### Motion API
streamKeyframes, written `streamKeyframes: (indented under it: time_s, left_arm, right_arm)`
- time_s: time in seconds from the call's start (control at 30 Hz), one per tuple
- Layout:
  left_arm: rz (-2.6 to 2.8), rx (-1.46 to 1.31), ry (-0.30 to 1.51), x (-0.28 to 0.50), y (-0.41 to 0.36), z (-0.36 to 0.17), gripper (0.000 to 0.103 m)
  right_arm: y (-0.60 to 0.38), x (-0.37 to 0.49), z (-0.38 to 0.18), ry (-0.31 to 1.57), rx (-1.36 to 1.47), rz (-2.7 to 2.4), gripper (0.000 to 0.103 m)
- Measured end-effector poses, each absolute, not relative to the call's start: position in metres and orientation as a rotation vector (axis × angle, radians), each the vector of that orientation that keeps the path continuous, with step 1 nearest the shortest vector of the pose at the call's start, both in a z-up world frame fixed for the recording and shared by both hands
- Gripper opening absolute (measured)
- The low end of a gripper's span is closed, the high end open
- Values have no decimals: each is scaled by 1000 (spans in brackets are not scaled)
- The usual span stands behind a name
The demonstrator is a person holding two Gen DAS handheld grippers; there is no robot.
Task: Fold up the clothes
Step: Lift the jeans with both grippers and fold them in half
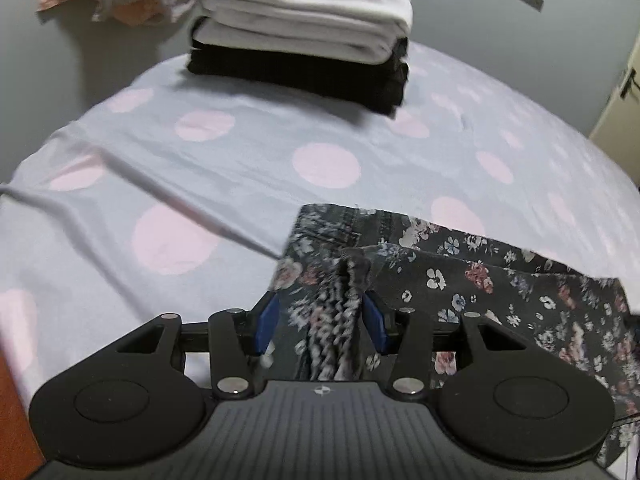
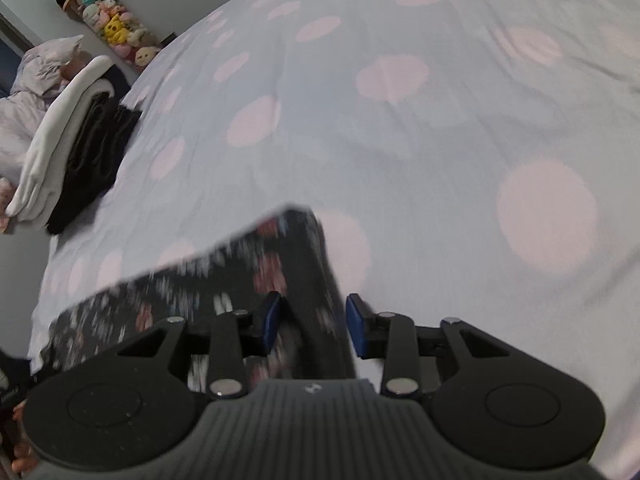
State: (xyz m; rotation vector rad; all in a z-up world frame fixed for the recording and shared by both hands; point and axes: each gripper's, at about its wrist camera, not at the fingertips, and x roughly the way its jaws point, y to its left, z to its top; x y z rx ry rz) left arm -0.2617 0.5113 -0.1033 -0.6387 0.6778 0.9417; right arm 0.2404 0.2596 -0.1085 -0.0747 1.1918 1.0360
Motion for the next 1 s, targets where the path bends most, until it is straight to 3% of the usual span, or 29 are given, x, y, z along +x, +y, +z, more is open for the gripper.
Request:
streamKeyframes:
  time_s: [0.27,0.33,0.4,0.5,0.83,1.0]
  left_arm:
    - [897,-653,633,-267,473,-97,54]
    - [897,-625,632,-265,465,-98,55]
    - [885,-599,617,-264,457,-92,54]
    - [829,-586,582,-260,444,-81,54]
    - [557,-473,677,-171,384,-87,43]
    - [506,-474,825,-137,369,-118,29]
  right_arm:
    - [213,244,-121,1337,33,1103,41]
    - [213,243,-127,1369,61,1127,35]
    - [215,241,-129,1380,74,1144,17]
    - [216,236,-122,1360,76,1161,9]
    - [220,216,-67,1283,86,1214,6]
    - [222,210,-43,1273,130,1241,6]
